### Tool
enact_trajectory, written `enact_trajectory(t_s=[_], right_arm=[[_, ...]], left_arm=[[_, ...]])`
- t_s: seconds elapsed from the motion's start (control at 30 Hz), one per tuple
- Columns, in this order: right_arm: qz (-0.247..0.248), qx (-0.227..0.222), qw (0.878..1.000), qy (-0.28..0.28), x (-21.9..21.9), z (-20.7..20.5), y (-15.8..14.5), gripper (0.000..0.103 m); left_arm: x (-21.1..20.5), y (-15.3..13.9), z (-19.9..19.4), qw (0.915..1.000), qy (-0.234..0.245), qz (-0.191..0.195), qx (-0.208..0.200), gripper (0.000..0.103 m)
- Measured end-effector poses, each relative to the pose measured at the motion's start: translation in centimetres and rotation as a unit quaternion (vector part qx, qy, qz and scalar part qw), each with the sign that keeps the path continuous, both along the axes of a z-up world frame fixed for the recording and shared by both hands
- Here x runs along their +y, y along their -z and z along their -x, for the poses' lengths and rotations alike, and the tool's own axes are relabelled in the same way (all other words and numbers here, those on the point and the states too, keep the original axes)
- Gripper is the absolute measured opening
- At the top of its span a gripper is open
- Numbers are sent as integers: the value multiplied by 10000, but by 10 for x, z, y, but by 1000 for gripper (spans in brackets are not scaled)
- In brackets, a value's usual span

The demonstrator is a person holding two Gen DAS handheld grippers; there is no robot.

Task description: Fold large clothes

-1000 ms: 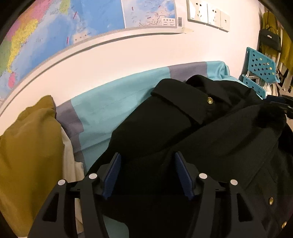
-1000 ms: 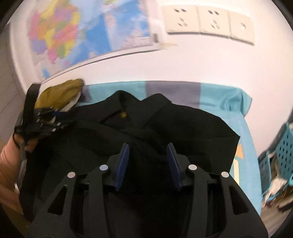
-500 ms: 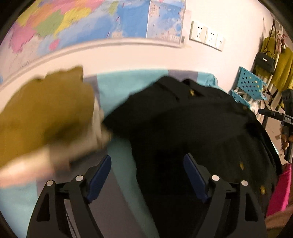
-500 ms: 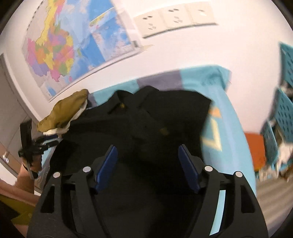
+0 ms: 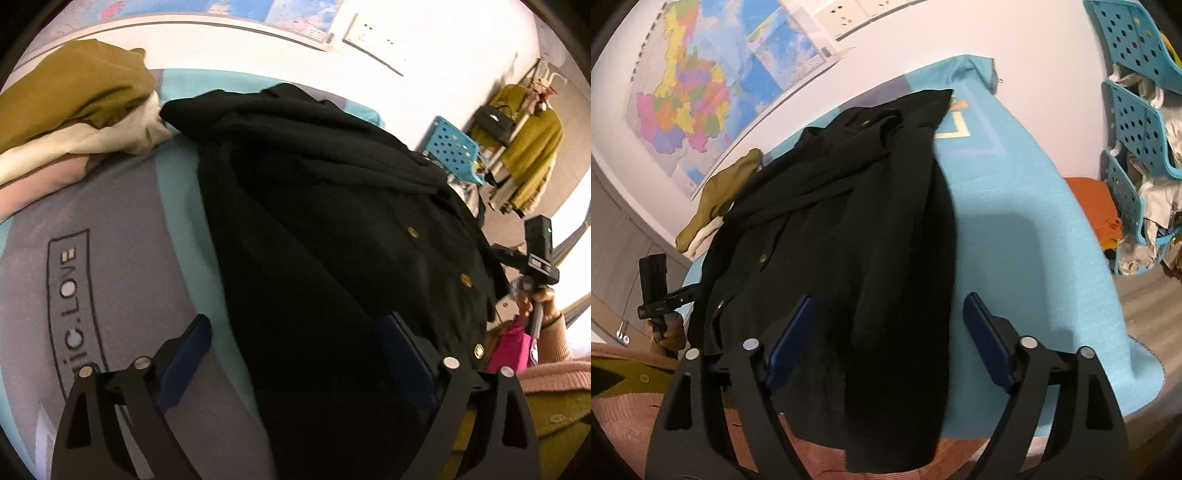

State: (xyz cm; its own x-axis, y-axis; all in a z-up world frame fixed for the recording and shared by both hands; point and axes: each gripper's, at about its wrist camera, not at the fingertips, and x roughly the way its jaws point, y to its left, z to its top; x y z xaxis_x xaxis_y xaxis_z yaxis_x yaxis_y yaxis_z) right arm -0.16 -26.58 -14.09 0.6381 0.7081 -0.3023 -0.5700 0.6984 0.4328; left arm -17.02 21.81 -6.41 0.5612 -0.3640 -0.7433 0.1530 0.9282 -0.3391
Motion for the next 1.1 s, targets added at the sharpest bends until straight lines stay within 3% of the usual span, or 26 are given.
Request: enact_trajectory(t_s=[0.13, 0.33, 0.57, 0.6, 0.63, 0.67, 0.7, 0.73, 0.8, 0.9, 0.93, 0.97, 1.0, 1.03, 1.1], right_arm=[[292, -252, 9991, -195, 17, 9, 2, 85], [-323, -182, 9923, -1179, 10, 16, 10, 74], [-333, -135, 9944, -994, 13, 15, 13, 75], [-429, -127, 9928, -1111, 15, 17, 14, 72], [-508, -85, 9908, -1249, 16, 17, 15, 63], [-588, -8, 9891, -1352, 19, 15, 15, 42], [-667, 81, 9863, -1507, 23, 14, 17, 37], [-623, 80, 9859, -1548, 26, 15, 17, 37], [-323, 27, 9897, -1395, 34, 17, 19, 40], [-497, 52, 9878, -1477, 40, 16, 18, 41], [-537, 48, 9873, -1494, 43, 16, 18, 37], [-540, 57, 9874, -1488, 47, 16, 17, 22], [-529, 69, 9882, -1432, 49, 15, 17, 10], [-619, 34, 9879, -1422, 48, 16, 15, 10], [-950, -75, 9844, -1480, 40, 24, 9, 9]], left_arm=[[-6, 4, 7, 9989, 257, 400, 49, 95], [-11, 10, 22, 9874, 757, 1381, 135, 96], [-27, 10, 18, 9912, 705, 1117, 61, 96], [-28, 10, 19, 9919, 681, 1068, 53, 92], [-32, 10, 18, 9932, 632, 973, 63, 77], [-33, 9, 17, 9940, 589, 917, 114, 65], [-33, 10, 15, 9946, 511, 885, 203, 50], [-32, 11, 14, 9948, 449, 890, 229, 47], [-28, 12, 11, 9938, 417, 993, 287, 48], [-29, 12, 11, 9900, 559, 1274, 240, 69], [-31, 11, 12, 9903, 561, 1254, 208, 70], [-36, 10, 12, 9919, 532, 1141, 163, 70], [-39, 10, 11, 9937, 477, 1006, 157, 50], [-39, 12, 9, 9932, 489, 1022, 260, 13], [-38, 16, 6, 9907, 366, 1207, 512, 9]])
